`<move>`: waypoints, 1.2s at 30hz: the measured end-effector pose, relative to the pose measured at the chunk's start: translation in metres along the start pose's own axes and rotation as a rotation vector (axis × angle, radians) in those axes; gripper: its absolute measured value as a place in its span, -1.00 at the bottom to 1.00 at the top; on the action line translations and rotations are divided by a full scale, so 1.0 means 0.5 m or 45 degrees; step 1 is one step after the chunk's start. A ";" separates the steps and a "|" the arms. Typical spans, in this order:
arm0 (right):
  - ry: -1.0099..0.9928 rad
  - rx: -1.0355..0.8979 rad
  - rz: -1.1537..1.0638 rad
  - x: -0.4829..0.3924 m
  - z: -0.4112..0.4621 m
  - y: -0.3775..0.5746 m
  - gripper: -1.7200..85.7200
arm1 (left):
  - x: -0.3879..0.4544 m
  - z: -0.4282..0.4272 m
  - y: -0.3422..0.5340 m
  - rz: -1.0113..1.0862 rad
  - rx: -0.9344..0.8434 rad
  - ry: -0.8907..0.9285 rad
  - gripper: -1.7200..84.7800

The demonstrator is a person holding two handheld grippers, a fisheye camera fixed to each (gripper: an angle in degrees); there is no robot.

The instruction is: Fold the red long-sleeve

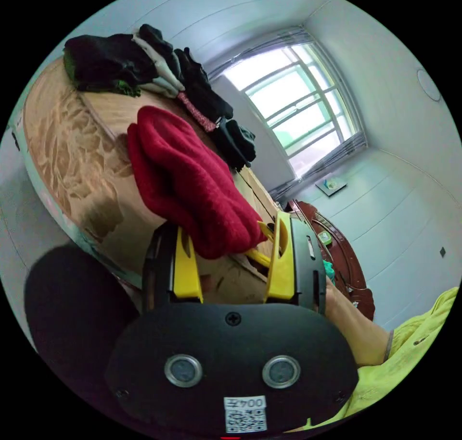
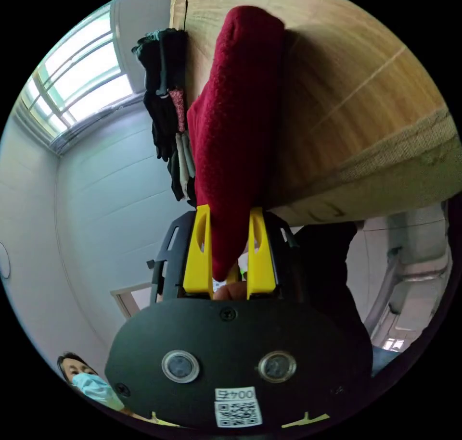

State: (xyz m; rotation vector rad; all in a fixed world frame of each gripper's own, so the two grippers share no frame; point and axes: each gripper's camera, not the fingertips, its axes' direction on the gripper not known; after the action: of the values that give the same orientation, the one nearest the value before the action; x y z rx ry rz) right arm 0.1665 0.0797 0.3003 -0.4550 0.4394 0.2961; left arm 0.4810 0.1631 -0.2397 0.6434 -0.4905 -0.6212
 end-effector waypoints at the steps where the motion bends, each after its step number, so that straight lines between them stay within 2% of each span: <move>1: -0.002 -0.068 -0.039 -0.006 0.036 0.009 -0.69 | -0.020 -0.029 -0.035 -0.035 0.021 0.007 -0.40; 3: 0.015 -0.216 -0.101 -0.012 0.085 0.016 -0.69 | -0.058 -0.067 -0.077 -0.096 0.032 0.002 -0.40; 5: 0.110 -0.441 -0.292 -0.038 0.106 0.032 -0.73 | -0.092 -0.089 -0.104 -0.089 -0.014 -0.003 -0.40; 7: 0.173 -0.542 -0.470 -0.062 0.070 0.048 -0.73 | -0.130 -0.112 -0.121 -0.071 -0.101 0.087 -0.41; 9: 0.252 -0.529 -0.624 -0.085 -0.007 0.056 -0.71 | -0.143 -0.131 -0.129 -0.021 -0.123 0.179 -0.42; 11: 0.304 -0.414 -0.758 -0.119 -0.137 0.037 -0.70 | -0.151 -0.149 -0.138 0.008 -0.142 0.267 -0.42; 14: 0.367 -0.311 -0.790 -0.163 -0.250 -0.046 -0.64 | -0.172 -0.167 -0.152 -0.046 -0.143 0.429 -0.42; 17: 0.382 -0.313 -0.833 -0.224 -0.268 -0.146 -0.58 | -0.174 -0.176 -0.156 -0.102 -0.123 0.509 -0.42; 26: 0.535 -0.653 -1.049 -0.386 -0.035 -0.361 -0.53 | -0.011 -0.181 -0.141 -0.123 -0.008 0.206 -0.31; 36: 0.347 -0.850 -0.991 -0.453 -0.017 -0.475 -0.61 | 0.084 -0.139 -0.131 -0.171 -0.020 0.097 -0.38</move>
State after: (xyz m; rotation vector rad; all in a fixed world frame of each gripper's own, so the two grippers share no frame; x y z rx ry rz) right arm 0.0551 -0.1684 0.4845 -1.2820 0.3890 -0.4005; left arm 0.5276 0.1213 -0.3233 0.6864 -0.3727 -0.7238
